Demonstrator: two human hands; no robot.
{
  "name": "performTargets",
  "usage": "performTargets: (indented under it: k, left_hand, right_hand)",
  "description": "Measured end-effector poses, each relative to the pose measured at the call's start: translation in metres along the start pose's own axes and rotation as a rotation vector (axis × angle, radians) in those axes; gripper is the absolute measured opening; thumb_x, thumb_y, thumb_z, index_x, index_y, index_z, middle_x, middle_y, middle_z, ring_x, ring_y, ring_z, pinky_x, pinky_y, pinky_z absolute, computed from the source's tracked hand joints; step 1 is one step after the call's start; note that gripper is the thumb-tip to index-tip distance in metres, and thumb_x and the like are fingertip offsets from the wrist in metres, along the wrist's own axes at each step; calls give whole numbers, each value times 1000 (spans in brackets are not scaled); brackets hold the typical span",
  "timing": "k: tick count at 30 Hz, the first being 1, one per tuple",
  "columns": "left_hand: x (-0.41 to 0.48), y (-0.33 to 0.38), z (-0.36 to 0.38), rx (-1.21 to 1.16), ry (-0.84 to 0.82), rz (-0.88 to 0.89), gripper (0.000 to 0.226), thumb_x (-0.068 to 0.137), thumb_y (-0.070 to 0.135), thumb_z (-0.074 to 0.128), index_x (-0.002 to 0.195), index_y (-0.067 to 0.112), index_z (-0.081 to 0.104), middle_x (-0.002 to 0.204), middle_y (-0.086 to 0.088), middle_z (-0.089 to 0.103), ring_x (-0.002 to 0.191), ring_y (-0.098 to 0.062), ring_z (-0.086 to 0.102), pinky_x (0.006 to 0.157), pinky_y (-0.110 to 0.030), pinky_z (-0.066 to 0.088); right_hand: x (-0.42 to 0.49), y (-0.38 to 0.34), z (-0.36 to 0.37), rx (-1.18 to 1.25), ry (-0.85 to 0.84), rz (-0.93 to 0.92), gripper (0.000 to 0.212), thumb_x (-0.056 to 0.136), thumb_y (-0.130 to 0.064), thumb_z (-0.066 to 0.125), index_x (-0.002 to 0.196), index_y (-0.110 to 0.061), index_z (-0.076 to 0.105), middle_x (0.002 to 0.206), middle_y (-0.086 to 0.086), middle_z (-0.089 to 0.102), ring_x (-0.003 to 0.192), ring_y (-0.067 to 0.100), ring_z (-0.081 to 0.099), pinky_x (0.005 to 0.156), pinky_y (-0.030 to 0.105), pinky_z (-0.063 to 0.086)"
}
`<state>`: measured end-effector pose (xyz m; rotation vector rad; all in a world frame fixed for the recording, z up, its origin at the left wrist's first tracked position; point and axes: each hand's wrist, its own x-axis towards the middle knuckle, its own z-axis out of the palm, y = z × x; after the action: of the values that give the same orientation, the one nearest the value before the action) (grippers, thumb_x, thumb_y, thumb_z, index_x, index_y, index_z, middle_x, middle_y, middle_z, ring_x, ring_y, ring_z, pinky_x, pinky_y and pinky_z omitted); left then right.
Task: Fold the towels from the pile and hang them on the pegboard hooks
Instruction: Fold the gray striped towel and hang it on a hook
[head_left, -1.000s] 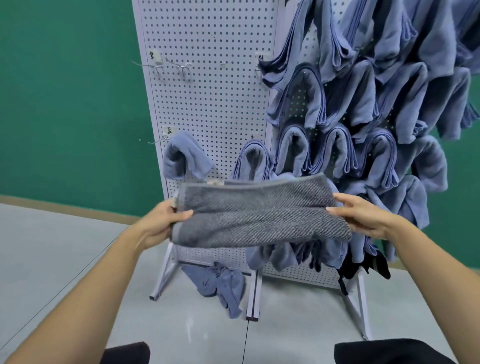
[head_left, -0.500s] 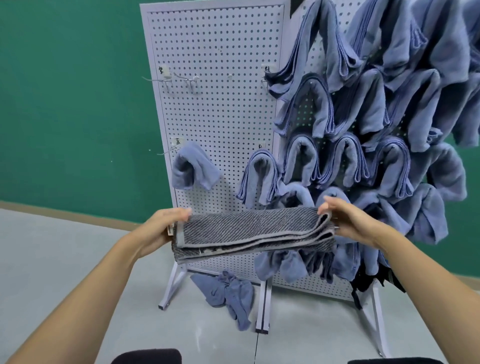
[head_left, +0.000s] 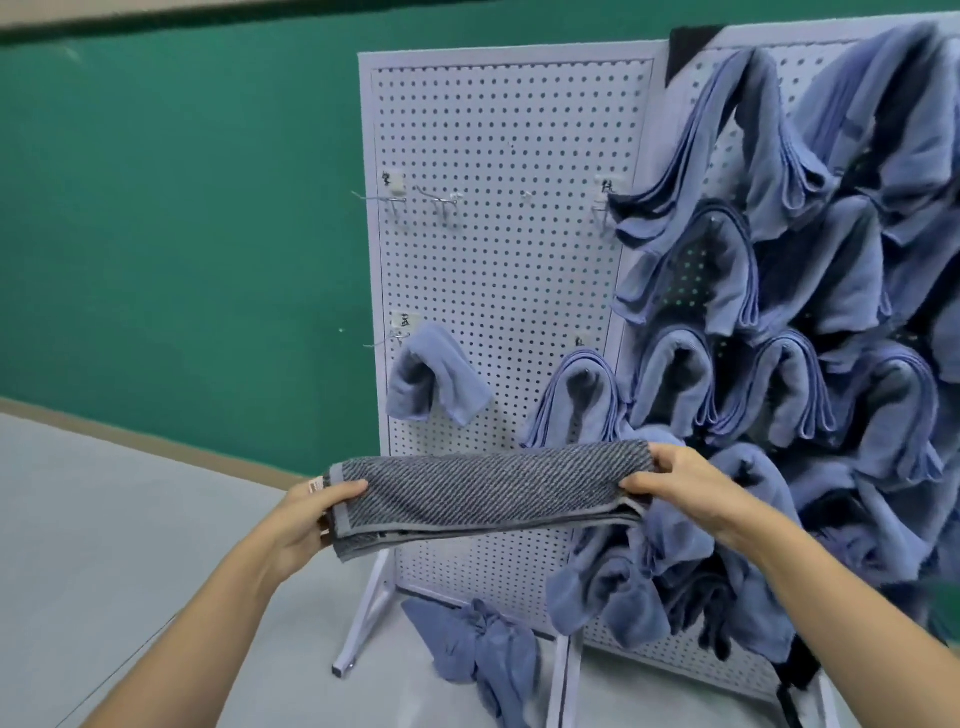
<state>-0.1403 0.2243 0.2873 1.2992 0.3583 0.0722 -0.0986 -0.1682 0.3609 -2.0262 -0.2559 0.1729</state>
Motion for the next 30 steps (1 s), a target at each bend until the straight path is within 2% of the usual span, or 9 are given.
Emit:
performTargets:
  k: [3, 9, 13, 15, 18, 20, 23, 26, 30]
  left_hand:
    - [14, 4, -8, -71, -18, 34, 21, 85, 10, 64, 106, 8, 66, 104, -14, 72, 92, -27, 66, 91, -42, 50]
    - [50, 15, -32, -7, 29, 38, 30, 86, 15, 67, 113, 4, 61, 100, -13, 73, 89, -29, 68, 66, -33, 58]
    - [64, 22, -37, 388, 7, -97, 36, 83, 14, 72, 114, 6, 57, 93, -9, 69, 79, -22, 62, 69, -29, 51]
    - [68, 29, -26, 519, 57, 10, 29, 84, 14, 70, 110, 12, 57, 101, -10, 67, 82, -19, 58, 68, -26, 46]
    - [61, 46, 13, 292, 82, 333, 15, 91, 30, 59, 104, 21, 61, 109, -3, 68, 98, -17, 63, 81, -24, 47]
    - [50, 51, 45, 149, -17, 405, 36, 87, 51, 50, 116, 31, 55, 116, 8, 64, 108, -9, 60, 93, -27, 45]
    - [34, 40, 81, 142, -72, 495, 85, 68, 65, 70, 139, 34, 35, 133, 13, 52, 121, -3, 51, 103, -28, 40]
    - [41, 24, 98, 272, 114, 602, 107, 53, 50, 84, 142, 35, 26, 139, 13, 45, 127, -6, 45, 104, -32, 41]
    - [51, 27, 79, 356, 352, 736, 65, 73, 20, 79, 125, 35, 42, 119, 14, 56, 110, -8, 57, 87, -26, 52]
  right_hand:
    - [19, -14, 16, 98, 34, -26, 14, 93, -6, 55, 105, -5, 63, 102, 15, 70, 89, 21, 66, 75, 27, 50]
    - [54, -57, 51, 461, -25, -40, 12, 94, -12, 53, 100, -8, 62, 90, 8, 69, 78, 22, 64, 64, 31, 49]
    - [78, -104, 70, 521, -68, -71, 13, 93, -19, 57, 82, -11, 58, 70, 3, 64, 58, 14, 62, 53, 29, 51]
    - [91, -130, 78, 484, -127, -65, 16, 93, -21, 58, 81, -11, 58, 68, 3, 64, 57, 13, 62, 53, 26, 51]
    - [110, -159, 96, 320, -209, -74, 18, 94, -23, 58, 91, -6, 61, 73, 4, 68, 61, 13, 66, 59, 26, 55]
    - [120, -173, 108, 268, -230, -82, 20, 93, -23, 60, 97, -3, 60, 79, 7, 68, 65, 14, 67, 65, 27, 58]
    - [131, -190, 122, 316, -244, -80, 18, 91, -20, 62, 94, -3, 59, 82, 10, 67, 69, 16, 67, 66, 26, 59]
    - [135, -201, 129, 421, -255, -53, 19, 90, -18, 63, 99, -1, 61, 87, 12, 67, 72, 16, 67, 62, 25, 57]
    - [139, -197, 115, 717, -231, -2, 13, 93, -14, 59, 96, -2, 61, 88, 12, 67, 79, 19, 65, 70, 29, 60]
